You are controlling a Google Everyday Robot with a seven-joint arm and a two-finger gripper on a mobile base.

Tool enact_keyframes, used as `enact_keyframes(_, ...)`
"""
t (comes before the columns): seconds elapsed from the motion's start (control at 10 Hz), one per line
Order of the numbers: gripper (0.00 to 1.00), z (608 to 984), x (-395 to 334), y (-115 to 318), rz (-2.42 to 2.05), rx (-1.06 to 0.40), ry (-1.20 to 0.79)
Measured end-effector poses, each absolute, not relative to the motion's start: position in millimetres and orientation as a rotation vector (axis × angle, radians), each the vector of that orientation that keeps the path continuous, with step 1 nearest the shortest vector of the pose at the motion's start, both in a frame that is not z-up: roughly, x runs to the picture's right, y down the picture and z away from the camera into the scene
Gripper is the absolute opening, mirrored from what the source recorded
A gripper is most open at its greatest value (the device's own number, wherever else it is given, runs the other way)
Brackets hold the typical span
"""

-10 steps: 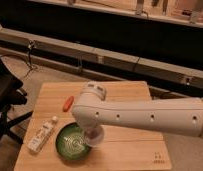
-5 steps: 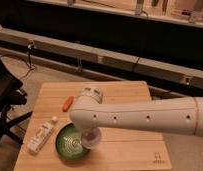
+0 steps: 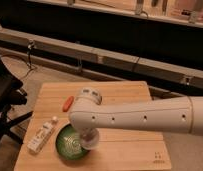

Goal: Place the ceramic cup in the ceramic bowl

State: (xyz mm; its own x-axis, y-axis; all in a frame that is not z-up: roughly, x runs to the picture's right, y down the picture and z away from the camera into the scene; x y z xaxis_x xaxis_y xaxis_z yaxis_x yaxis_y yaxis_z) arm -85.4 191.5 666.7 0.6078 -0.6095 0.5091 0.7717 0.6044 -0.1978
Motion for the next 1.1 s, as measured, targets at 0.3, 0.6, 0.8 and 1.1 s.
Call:
enact_keyframes(0.3,0.00,670,-90,194,-0.830,-0.422,-0.429)
enact_keyframes(0.6,0.00,674,-94,196,-0.836,-0.420,-0.437)
enact_keyframes(0.8,0.00,676,-96,197,-0.837,-0.418,-0.444)
enact_keyframes(1.1,0.00,678,-98,197,-0.839,-0.416,-0.453)
